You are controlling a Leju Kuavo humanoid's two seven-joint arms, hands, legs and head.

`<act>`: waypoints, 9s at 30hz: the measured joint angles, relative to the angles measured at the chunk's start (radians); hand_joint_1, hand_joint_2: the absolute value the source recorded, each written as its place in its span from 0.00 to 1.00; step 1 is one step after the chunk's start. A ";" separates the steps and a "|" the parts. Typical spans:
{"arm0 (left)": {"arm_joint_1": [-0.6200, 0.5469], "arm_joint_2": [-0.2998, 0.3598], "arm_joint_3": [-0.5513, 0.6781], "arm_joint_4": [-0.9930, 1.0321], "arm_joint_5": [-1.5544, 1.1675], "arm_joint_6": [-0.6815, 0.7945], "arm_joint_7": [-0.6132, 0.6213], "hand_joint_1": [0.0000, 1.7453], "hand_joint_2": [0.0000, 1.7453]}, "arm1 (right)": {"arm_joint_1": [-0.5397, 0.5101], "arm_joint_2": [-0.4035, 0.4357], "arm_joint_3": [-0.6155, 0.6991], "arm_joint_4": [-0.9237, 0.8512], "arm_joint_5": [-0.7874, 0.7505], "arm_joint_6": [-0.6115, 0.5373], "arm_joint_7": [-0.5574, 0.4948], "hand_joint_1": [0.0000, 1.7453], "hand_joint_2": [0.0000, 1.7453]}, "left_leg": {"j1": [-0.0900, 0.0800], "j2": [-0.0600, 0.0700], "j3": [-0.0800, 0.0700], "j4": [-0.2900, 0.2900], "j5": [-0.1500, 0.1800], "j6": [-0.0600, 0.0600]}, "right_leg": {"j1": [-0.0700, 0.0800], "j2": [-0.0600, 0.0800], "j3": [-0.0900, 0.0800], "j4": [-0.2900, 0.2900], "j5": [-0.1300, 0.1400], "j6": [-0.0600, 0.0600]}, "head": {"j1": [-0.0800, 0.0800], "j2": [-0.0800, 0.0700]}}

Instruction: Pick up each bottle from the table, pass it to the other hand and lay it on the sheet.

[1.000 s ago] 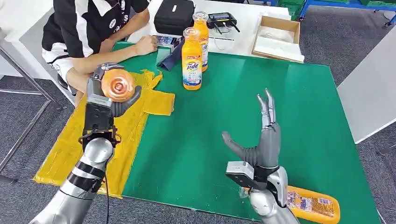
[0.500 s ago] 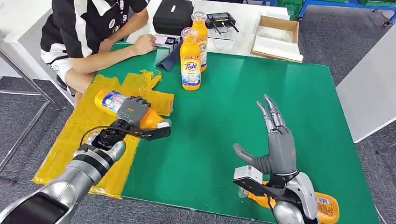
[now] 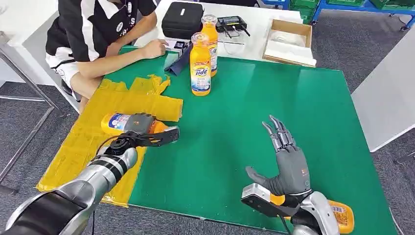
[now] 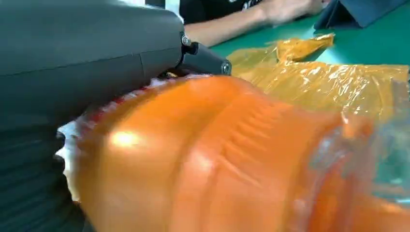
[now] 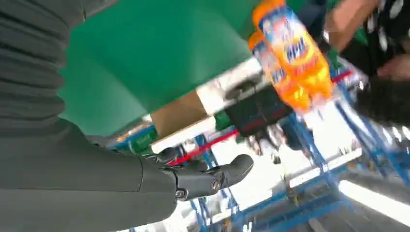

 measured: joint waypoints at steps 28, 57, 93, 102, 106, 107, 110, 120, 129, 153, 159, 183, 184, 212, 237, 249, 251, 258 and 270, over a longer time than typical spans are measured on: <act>0.406 0.099 0.298 -0.784 0.756 -0.176 -0.305 0.00 1.00 | 0.212 -0.227 -0.029 0.002 0.235 0.081 0.360 0.00 1.00 | -0.001 0.002 -0.002 0.000 -0.005 0.000 | -0.002 0.001 -0.002 0.000 -0.005 0.001 | 0.000 0.000; 0.527 0.107 0.309 -0.979 0.910 -0.212 -0.344 0.00 1.00 | 0.230 -0.202 -0.087 0.102 -0.024 0.136 0.219 0.00 1.00 | -0.001 0.001 -0.001 0.000 -0.006 0.001 | -0.002 0.001 -0.001 0.000 -0.006 0.003 | 0.000 0.000; 0.549 0.107 0.302 -0.955 0.953 -0.169 -0.320 0.00 1.00 | 0.257 -0.277 -0.099 0.069 0.127 0.153 0.493 0.00 1.00 | -0.002 0.001 -0.001 0.000 -0.006 0.001 | -0.002 0.001 -0.001 0.000 -0.006 0.003 | 0.000 0.000; 0.563 0.107 0.307 -0.955 0.954 -0.170 -0.319 0.00 1.00 | 0.276 -0.277 -0.141 0.086 0.132 0.157 0.499 0.00 1.00 | -0.002 0.001 -0.001 0.000 -0.006 0.001 | -0.002 0.001 -0.001 0.000 -0.006 0.003 | 0.000 0.000; 0.563 0.107 0.308 -0.955 0.956 -0.171 -0.319 0.00 1.00 | 0.276 -0.277 -0.146 0.089 0.138 0.163 0.504 0.00 1.00 | -0.002 0.001 -0.001 0.000 -0.006 0.001 | -0.002 0.001 -0.001 0.000 -0.006 0.003 | 0.000 0.000; 0.562 0.107 0.308 -0.955 0.957 -0.173 -0.318 0.00 1.00 | 0.276 -0.276 -0.146 0.090 0.150 0.180 0.517 0.00 1.00 | -0.002 0.001 -0.001 0.000 -0.006 0.001 | -0.002 0.001 -0.001 0.000 -0.006 0.003 | 0.000 0.000; 0.561 0.107 0.308 -0.955 0.964 -0.178 -0.309 0.00 1.00 | 0.276 -0.276 -0.154 0.095 0.163 0.237 0.552 0.00 1.00 | -0.002 0.001 -0.001 0.000 -0.006 0.001 | -0.002 0.001 -0.001 0.000 -0.006 0.003 | 0.000 0.000; 0.549 0.107 0.307 -0.955 0.970 -0.181 -0.309 0.00 1.00 | 0.246 -0.277 -0.177 0.152 0.158 0.281 0.518 1.00 1.00 | -0.001 0.002 0.000 0.000 -0.006 0.001 | -0.002 0.001 -0.001 0.000 -0.006 0.003 | 0.000 0.000; 0.540 0.107 0.303 -0.954 0.985 -0.181 -0.319 0.00 1.00 | 0.167 -0.277 -0.148 0.225 0.147 0.280 0.447 1.00 1.00 | -0.002 0.005 0.003 0.000 -0.007 0.001 | -0.002 0.004 0.002 0.000 -0.005 0.003 | 0.000 0.000; 0.461 0.057 -0.033 -0.996 1.193 -0.438 -0.311 0.00 1.00 | -0.126 0.116 -0.166 0.278 -0.468 -0.208 -0.199 1.00 1.00 | -0.002 0.006 0.001 0.000 -0.005 0.001 | -0.001 0.003 0.000 0.000 -0.004 0.000 | 0.000 0.000; 0.393 0.007 -0.153 -1.010 1.242 -0.407 -0.320 0.00 1.00 | -0.242 0.185 -0.050 0.422 -0.545 -0.127 -0.228 1.00 1.00 | -0.001 0.006 0.001 0.000 -0.005 0.002 | 0.000 0.003 0.000 0.001 -0.004 0.000 | 0.000 0.000; 0.318 -0.090 -0.219 -0.961 1.419 -0.074 -0.244 0.00 1.00 | -0.394 0.236 0.287 0.656 -0.442 -0.138 -0.232 1.00 1.00 | -0.001 0.006 0.000 0.000 -0.005 0.001 | -0.001 0.003 -0.002 0.000 -0.004 0.000 | 0.000 0.000; 0.318 -0.092 -0.216 -0.958 1.419 -0.069 -0.244 0.00 1.00 | -0.399 0.236 0.290 0.661 -0.442 -0.139 -0.231 1.00 1.00 | -0.001 0.006 0.000 0.000 -0.005 0.002 | -0.001 0.003 -0.002 0.000 -0.004 0.000 | 0.000 0.000; 0.350 -0.119 -0.198 -0.969 1.477 0.065 -0.357 1.00 1.00 | -0.438 0.236 0.338 0.711 -0.462 -0.146 -0.220 1.00 1.00 | -0.001 0.006 0.000 0.000 -0.005 0.002 | -0.001 0.003 -0.002 0.000 -0.004 0.000 | 0.000 0.000; 0.318 0.017 -0.116 -1.014 0.532 0.367 -0.327 1.00 1.00 | -0.265 0.177 0.067 0.437 -0.895 -0.078 -0.202 0.00 1.00 | -0.001 0.002 0.000 0.000 -0.005 0.002 | 0.000 0.000 -0.001 0.000 -0.004 0.000 | 0.000 0.000; 0.101 0.204 -0.103 -0.453 -0.271 0.172 -0.141 1.00 1.00 | -0.032 0.095 -0.129 -0.019 -0.744 0.035 -0.152 0.00 0.00 | 0.000 0.007 0.000 0.000 -0.005 0.002 | 0.000 0.004 -0.001 0.001 -0.004 0.000 | 0.000 0.000; 0.084 0.206 -0.117 -0.422 -0.269 0.136 -0.137 1.00 1.00 | -0.022 0.092 -0.137 -0.037 -0.745 0.037 -0.137 0.00 0.00 | -0.001 0.007 0.000 0.000 -0.005 0.002 | -0.001 0.004 -0.002 0.000 -0.004 0.000 | 0.000 0.000; -0.001 0.169 -0.163 -0.186 -0.231 0.023 -0.140 1.00 1.00 | 0.050 0.086 -0.201 -0.115 -0.744 0.053 -0.109 0.00 1.00 | -0.001 0.007 0.000 0.000 -0.005 0.002 | -0.001 0.004 -0.001 0.000 -0.004 0.000 | 0.000 0.000; -0.015 0.084 -0.050 -0.016 0.013 -0.034 -0.214 1.00 1.00 | 0.090 0.086 -0.237 -0.150 -0.728 0.053 -0.087 0.00 1.00 | -0.001 0.006 0.002 0.000 -0.006 0.001 | -0.001 0.004 0.001 0.000 -0.004 0.000 | 0.000 0.000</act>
